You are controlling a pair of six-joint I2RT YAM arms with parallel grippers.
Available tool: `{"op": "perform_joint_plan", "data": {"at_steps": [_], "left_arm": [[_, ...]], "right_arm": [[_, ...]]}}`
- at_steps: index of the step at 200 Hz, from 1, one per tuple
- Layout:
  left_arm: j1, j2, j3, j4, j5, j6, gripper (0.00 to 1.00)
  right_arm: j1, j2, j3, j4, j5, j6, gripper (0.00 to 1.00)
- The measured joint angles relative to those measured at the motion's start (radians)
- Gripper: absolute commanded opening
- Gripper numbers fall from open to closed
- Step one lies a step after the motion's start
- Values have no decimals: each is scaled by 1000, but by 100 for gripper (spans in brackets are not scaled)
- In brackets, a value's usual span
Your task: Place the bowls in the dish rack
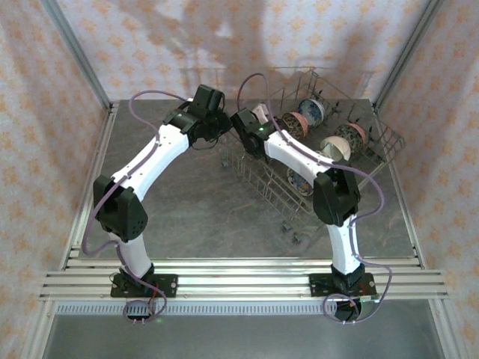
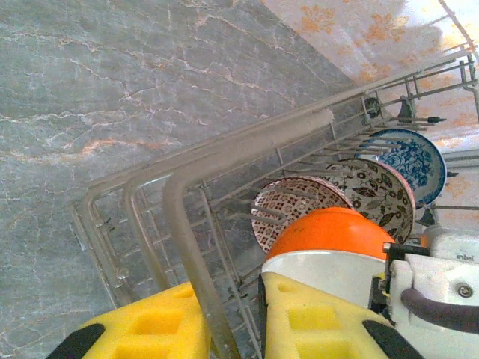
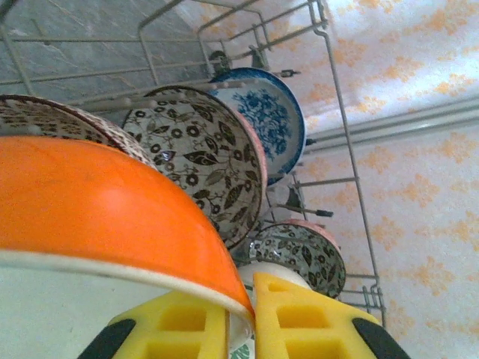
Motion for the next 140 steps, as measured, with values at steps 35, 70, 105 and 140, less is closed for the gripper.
{"op": "perform_joint_plan", "data": {"at_steps": [35,70,105,140], "left_arm": [[4,0,2,-2,12,0,22],[4,0,2,-5,17,1,21],[5,0,2,-6,18,0,22],[6,0,2,-6,19,0,21]], "right_arm": [[5,18,44,-103,79,124,13],[3,23,60,-168,126,219,13],[-5,64,137,-274,159,315,13],[-6,93,189,-339,161,376,13]]}}
